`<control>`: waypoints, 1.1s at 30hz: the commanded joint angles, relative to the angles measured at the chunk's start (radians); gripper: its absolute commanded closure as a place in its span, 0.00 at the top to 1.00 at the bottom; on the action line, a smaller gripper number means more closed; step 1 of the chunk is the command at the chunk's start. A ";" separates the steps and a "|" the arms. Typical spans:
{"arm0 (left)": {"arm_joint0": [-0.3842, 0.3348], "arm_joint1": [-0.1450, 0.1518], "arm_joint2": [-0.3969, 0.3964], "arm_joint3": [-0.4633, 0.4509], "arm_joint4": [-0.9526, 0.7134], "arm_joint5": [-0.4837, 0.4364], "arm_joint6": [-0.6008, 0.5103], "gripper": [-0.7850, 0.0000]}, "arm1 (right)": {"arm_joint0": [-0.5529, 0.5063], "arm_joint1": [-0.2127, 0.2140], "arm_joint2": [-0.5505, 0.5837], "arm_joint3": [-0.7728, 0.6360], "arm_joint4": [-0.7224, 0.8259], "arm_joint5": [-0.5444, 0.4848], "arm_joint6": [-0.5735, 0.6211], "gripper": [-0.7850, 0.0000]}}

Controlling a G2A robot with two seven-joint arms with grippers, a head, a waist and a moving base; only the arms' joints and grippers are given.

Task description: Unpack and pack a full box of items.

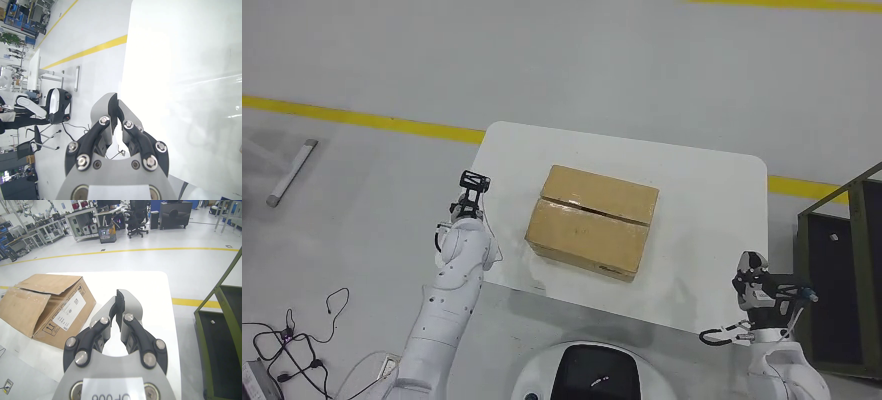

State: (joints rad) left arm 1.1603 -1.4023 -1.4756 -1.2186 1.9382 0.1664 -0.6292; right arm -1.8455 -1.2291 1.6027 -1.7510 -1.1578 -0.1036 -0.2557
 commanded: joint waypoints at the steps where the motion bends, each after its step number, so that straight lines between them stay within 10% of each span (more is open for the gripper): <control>1: 0.001 -0.001 -0.001 0.005 -0.010 -0.002 -0.001 1.00 | -0.004 0.000 0.000 -0.004 -0.003 0.001 0.000 0.00; 15: 0.123 0.019 -0.202 -0.256 -0.380 -0.195 0.006 1.00 | -0.009 -0.006 -0.021 0.000 -0.015 -0.011 -0.003 0.00; 33: 0.266 0.034 -0.354 -0.438 -0.550 -0.145 0.080 1.00 | 0.018 -0.011 -0.056 0.024 -0.027 -0.046 0.010 0.00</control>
State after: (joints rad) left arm 1.4205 -1.3685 -1.8246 -1.6494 1.3950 0.0165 -0.5525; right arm -1.8303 -1.2394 1.5484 -1.7299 -1.1846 -0.1488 -0.2479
